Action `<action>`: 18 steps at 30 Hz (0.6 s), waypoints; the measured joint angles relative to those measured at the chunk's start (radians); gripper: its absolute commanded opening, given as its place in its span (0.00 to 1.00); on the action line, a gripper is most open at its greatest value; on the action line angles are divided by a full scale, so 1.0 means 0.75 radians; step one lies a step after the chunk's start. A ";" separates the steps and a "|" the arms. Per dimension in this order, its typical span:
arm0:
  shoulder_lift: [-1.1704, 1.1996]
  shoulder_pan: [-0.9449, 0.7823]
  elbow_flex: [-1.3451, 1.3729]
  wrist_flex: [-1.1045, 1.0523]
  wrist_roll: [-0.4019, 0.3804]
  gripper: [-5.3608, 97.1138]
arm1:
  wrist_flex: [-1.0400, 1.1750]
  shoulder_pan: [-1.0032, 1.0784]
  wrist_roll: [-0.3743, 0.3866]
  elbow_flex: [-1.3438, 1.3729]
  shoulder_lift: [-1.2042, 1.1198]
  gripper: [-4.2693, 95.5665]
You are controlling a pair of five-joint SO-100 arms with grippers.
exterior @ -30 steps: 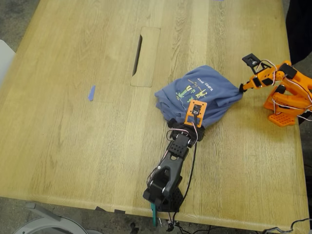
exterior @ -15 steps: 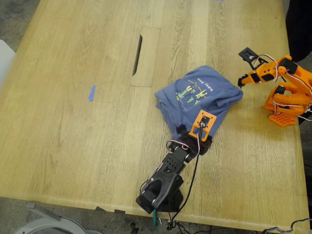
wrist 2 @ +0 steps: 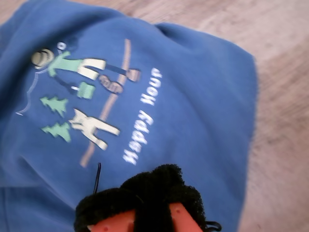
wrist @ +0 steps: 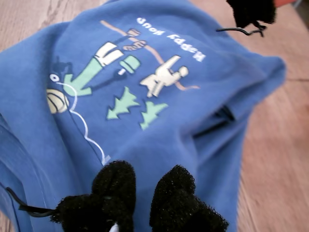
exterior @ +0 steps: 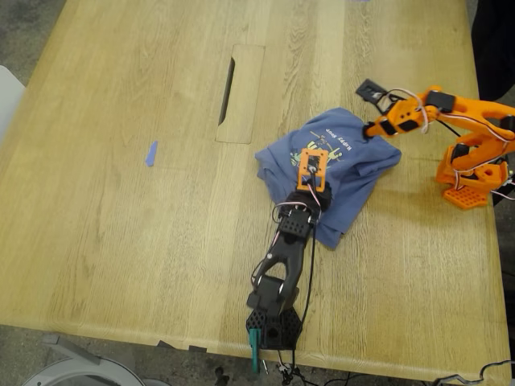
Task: Fold a T-shirt
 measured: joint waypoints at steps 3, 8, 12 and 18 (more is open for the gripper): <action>-0.176 -0.051 -0.110 -0.037 0.000 0.13 | -0.070 -0.043 0.000 -0.033 -0.121 0.04; -0.385 -0.112 -0.245 -0.074 0.000 0.13 | -0.151 -0.082 0.016 -0.006 -0.202 0.04; -0.487 -0.131 -0.276 -0.112 -0.002 0.14 | -0.250 -0.070 0.027 0.127 -0.211 0.04; -0.472 -0.192 -0.196 -0.139 -0.016 0.15 | -0.391 0.070 0.027 0.344 -0.178 0.04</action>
